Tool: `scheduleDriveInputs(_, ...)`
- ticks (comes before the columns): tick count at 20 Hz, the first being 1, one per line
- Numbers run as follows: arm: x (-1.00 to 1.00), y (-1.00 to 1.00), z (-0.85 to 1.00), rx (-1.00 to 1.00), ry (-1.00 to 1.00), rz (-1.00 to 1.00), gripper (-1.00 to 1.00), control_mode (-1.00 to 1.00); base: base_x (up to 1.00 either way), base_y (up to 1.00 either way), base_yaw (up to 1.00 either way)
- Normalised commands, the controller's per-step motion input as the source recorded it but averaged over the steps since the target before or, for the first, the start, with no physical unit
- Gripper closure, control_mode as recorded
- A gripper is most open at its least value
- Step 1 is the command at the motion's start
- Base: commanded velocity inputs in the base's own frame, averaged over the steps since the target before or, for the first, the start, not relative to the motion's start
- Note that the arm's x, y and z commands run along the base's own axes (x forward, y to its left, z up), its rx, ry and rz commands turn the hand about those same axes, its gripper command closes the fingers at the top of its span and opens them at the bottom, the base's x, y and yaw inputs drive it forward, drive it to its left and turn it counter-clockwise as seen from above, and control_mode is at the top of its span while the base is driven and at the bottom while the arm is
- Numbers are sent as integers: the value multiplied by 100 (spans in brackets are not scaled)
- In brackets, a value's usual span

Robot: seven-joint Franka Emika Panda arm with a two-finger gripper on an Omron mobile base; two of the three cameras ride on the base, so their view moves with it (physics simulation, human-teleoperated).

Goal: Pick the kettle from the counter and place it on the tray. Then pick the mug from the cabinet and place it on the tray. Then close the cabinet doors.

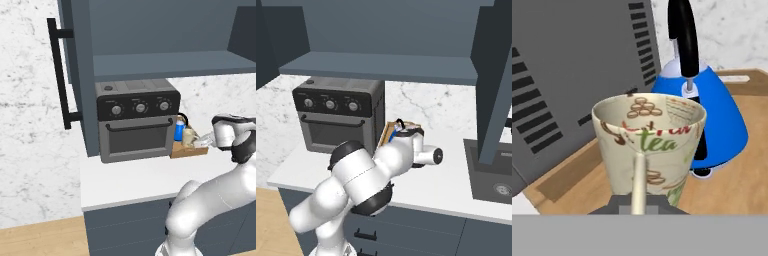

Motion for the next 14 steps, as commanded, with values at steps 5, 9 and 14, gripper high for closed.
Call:
scheduleDriveInputs(5,23,-1,-18,0,0,5,100,-100,0,0,0)
scheduleDriveInputs(9,8,0,-12,0,0,6,-100,-100,0,0,0)
scheduleDriveInputs(14,-12,0,-8,0,1,1,-100,-100,0,0,0)
